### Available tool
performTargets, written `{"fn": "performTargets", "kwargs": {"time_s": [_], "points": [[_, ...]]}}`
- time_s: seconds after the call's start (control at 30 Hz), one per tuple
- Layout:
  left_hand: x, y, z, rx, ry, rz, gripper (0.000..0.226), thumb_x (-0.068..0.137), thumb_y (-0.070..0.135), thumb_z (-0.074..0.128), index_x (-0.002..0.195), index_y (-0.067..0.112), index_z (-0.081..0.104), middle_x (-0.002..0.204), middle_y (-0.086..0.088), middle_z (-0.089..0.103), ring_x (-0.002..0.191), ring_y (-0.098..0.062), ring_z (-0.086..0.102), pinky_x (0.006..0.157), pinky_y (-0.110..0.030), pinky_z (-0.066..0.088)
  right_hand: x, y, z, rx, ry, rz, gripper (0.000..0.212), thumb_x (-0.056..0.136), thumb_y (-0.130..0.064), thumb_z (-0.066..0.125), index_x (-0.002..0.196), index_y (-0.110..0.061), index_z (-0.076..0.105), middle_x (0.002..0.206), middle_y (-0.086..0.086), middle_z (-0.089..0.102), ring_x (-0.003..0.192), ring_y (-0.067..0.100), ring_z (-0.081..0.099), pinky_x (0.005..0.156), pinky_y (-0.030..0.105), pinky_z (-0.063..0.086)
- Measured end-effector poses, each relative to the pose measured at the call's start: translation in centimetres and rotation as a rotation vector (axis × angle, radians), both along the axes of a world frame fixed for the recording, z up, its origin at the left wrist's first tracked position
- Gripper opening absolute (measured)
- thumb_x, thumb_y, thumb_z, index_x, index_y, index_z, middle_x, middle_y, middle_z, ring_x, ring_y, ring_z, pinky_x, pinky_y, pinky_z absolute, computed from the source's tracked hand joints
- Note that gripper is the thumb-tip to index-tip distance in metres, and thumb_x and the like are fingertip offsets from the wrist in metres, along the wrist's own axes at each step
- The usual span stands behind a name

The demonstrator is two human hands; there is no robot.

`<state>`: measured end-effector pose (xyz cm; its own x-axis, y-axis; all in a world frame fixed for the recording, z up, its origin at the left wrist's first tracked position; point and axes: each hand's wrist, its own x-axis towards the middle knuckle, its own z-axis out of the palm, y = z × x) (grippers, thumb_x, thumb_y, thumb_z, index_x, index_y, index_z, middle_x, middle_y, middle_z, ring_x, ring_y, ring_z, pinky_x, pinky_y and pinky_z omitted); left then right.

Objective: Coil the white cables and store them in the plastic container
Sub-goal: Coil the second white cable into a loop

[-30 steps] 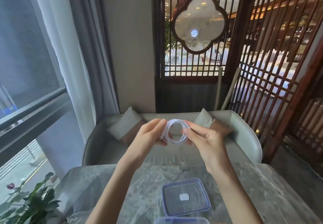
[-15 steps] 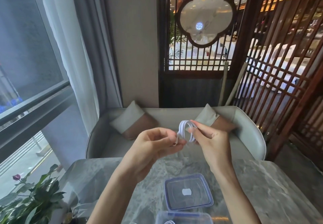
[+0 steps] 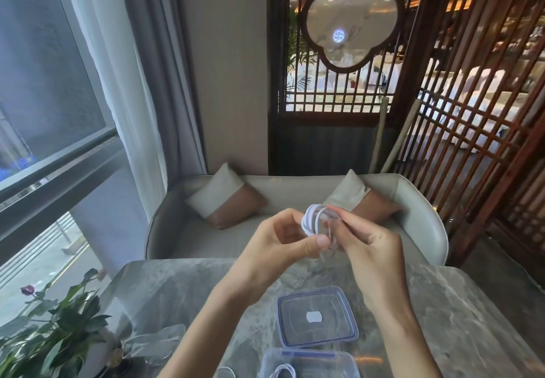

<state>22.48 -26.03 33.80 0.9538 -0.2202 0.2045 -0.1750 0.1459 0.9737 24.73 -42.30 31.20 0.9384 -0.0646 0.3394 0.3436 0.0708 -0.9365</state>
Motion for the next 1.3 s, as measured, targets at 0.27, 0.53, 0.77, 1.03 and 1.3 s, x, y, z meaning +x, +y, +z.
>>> {"fn": "performTargets", "kwargs": {"time_s": [0.27,0.53,0.77,1.03,1.3], "points": [[0.8,0.1,0.3,0.298,-0.098,0.317,0.02,0.082,0.006,0.073,0.092,0.015,0.057,0.091,-0.01,0.069,0.069,-0.02,0.073,0.064,-0.038,0.061,-0.5,-0.6,0.5,-0.089,-0.034,0.035,0.022,0.091,-0.019,0.072,0.111,-0.029,0.078,0.106,-0.018,0.078,0.106,-0.001,0.071,0.087,0.01,0.052],[0.7,-0.6,-0.5,0.687,-0.174,0.398,0.016,0.082,-0.002,0.055,0.079,0.013,0.059,0.067,0.013,0.062,0.061,0.005,0.059,0.054,-0.008,0.041,-1.2,1.8,-0.2,-0.623,-0.172,-0.094,0.033,0.103,-0.015,0.053,0.133,-0.018,0.065,0.113,0.0,0.067,0.105,0.01,0.063,0.092,0.02,0.048],[0.4,0.2,-1.4,0.454,-0.155,0.275,0.011,0.1,0.019,0.054,0.097,0.016,0.064,0.078,0.013,0.065,0.074,-0.015,0.065,0.073,-0.032,0.055,-0.8,1.3,-0.4,-0.64,-0.166,-0.19,0.031,0.105,-0.028,0.045,0.112,-0.018,0.073,0.092,-0.001,0.078,0.086,0.024,0.07,0.075,0.04,0.053],[0.0,-0.6,-1.2,0.317,-0.005,0.096,0.031,0.102,0.027,0.045,0.113,0.004,0.061,0.089,-0.002,0.067,0.079,-0.021,0.068,0.08,-0.045,0.059,-0.1,1.1,-0.7,-0.636,-0.192,-0.272,0.024,0.103,-0.028,0.05,0.101,-0.022,0.073,0.081,-0.004,0.076,0.072,0.016,0.065,0.065,0.028,0.045],[0.0,2.0,0.1,-0.014,0.117,-0.198,0.021,0.093,0.014,0.059,0.103,-0.002,0.069,0.102,-0.017,0.073,0.098,-0.032,0.071,0.091,-0.042,0.057,0.7,0.0,-0.6,-0.245,-0.008,0.167,0.03,0.1,-0.045,0.046,0.101,-0.028,0.07,0.095,0.003,0.073,0.091,0.025,0.067,0.083,0.034,0.052]]}}
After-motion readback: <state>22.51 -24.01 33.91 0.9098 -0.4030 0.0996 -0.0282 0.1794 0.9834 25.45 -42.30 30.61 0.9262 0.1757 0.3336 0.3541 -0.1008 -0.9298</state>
